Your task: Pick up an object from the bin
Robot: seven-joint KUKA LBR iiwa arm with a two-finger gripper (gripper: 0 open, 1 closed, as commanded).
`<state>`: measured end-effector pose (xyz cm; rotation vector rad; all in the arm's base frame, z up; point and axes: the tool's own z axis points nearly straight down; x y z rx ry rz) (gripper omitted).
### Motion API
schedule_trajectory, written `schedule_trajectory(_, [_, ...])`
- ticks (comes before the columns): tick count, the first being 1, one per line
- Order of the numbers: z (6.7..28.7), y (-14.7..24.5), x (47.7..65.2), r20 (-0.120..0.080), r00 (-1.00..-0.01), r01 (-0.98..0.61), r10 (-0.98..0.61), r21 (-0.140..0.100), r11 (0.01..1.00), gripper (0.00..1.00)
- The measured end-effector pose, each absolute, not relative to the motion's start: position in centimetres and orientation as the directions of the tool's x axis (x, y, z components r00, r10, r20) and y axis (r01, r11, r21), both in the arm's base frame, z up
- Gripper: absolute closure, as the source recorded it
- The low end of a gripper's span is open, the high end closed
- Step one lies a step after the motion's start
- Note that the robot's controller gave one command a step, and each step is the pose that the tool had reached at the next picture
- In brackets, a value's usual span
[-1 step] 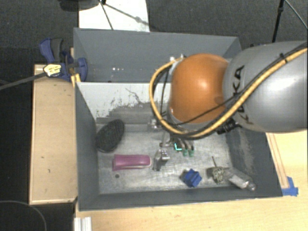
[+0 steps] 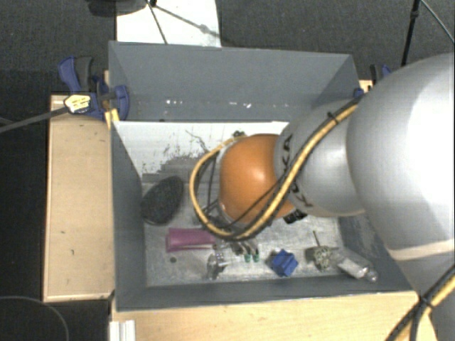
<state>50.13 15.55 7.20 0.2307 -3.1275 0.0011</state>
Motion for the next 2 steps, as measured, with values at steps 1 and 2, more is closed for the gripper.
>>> schedule_trajectory(1, [7.6, 15.6, 50.4, -0.002, -0.990, -0.139, -0.139, 0.001, 0.990, 1.00])
schedule_trajectory(2, [21.4, 14.6, 50.9, -0.007, -0.922, -0.386, -0.386, -0.001, 0.922, 1.00])
